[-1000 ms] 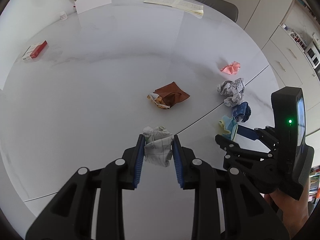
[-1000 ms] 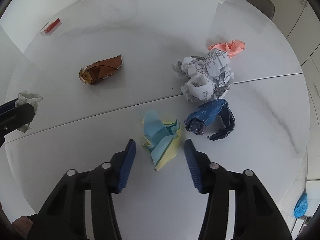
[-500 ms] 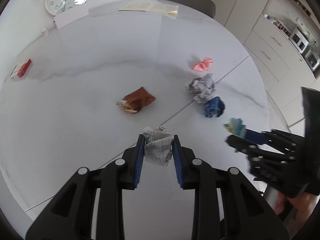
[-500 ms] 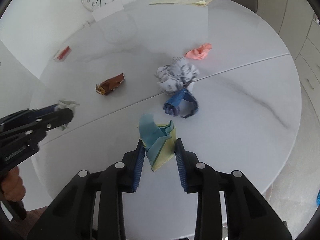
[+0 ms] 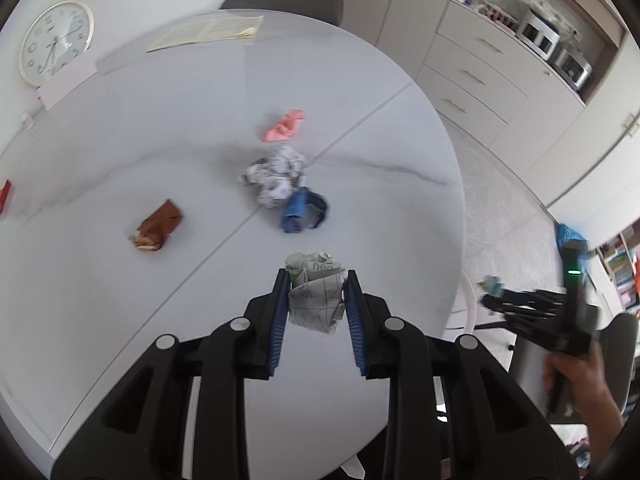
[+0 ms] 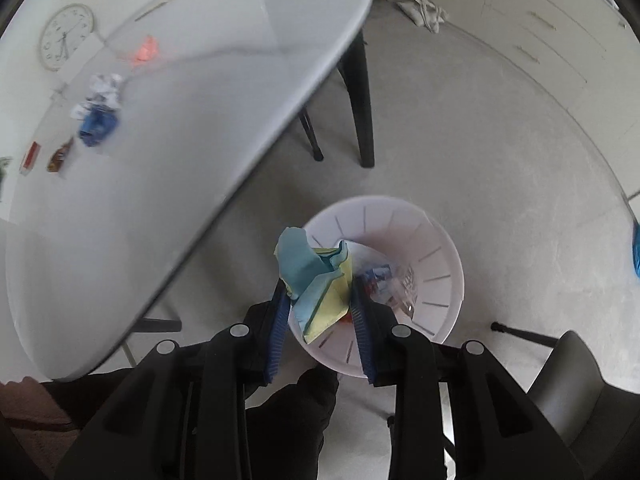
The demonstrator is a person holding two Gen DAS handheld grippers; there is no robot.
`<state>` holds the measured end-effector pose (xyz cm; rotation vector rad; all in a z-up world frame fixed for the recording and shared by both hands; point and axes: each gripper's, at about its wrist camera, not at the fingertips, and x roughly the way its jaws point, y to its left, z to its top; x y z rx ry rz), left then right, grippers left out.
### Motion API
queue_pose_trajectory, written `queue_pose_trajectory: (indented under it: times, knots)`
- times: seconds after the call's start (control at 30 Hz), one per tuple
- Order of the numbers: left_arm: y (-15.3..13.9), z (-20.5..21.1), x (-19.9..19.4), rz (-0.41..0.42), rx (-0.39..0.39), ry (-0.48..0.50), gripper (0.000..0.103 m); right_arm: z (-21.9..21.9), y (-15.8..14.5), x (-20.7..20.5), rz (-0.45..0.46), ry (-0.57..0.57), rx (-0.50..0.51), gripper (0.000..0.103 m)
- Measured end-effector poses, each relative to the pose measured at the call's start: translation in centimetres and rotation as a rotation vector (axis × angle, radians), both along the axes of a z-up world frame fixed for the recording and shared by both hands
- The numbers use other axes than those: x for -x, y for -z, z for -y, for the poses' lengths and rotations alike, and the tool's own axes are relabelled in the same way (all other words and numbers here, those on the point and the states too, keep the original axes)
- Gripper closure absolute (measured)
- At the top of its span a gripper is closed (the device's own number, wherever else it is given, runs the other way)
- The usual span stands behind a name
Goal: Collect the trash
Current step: 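Carry the tissue and sticky notes to the wastebasket and release them, then move both tools back over the table toward the brown wrapper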
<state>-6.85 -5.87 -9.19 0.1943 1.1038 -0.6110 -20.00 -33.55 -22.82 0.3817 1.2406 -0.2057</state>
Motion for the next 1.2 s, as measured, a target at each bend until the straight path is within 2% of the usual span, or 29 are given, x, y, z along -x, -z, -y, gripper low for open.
queue_pose_trajectory:
  times: [0.1, 0.13, 0.23, 0.33, 0.53, 0.73, 0.83, 0.9, 0.97, 1.1, 1.2]
  knots:
    - [0.1, 2.5, 1.0, -0.009, -0.011, 0.052, 0.076, 1.5, 5.4, -0.4, -0.069, 0.032, -0.055, 0.067]
    - [0.0, 3.3, 1.3, -0.009, -0.015, 0.068, 0.075, 1.8, 6.4, -0.4, -0.083, 0.035, -0.065, 0.051]
    - [0.1, 6.1, 2.4, -0.017, -0.026, 0.119, 0.076, 2.7, 8.0, 0.2, -0.116, 0.045, -0.065, 0.023]
    - [0.3, 9.6, 3.8, -0.015, -0.037, 0.186, 0.075, 3.6, 7.0, 1.3, -0.103, 0.075, -0.053, 0.012]
    - [1.4, 16.9, 7.3, -0.022, -0.047, 0.345, 0.075, 8.0, 1.8, 5.9, -0.059, 0.166, 0.047, 0.003]
    - [4.0, 22.9, 10.2, -0.068, -0.066, 0.474, 0.073, 11.4, -2.0, 9.9, -0.004, 0.236, 0.080, 0.003]
    - [7.0, 24.9, 11.3, -0.113, -0.118, 0.526, 0.055, 12.7, -2.8, 11.2, 0.000, 0.256, 0.090, 0.003]
    - [9.1, 25.6, 11.6, -0.159, -0.149, 0.539, 0.032, 13.5, -2.8, 11.6, 0.005, 0.270, 0.092, 0.003]
    - [11.0, 25.9, 11.7, -0.189, -0.191, 0.533, 0.023, 14.1, -2.6, 12.1, 0.009, 0.293, 0.080, 0.003]
    - [12.6, 25.8, 11.9, -0.209, -0.239, 0.498, 0.018, 14.3, -2.0, 12.4, 0.014, 0.319, 0.057, 0.003]
    - [11.7, 25.5, 11.8, -0.196, -0.207, 0.476, 0.013, 14.1, -2.0, 12.3, 0.014, 0.311, 0.062, 0.003]
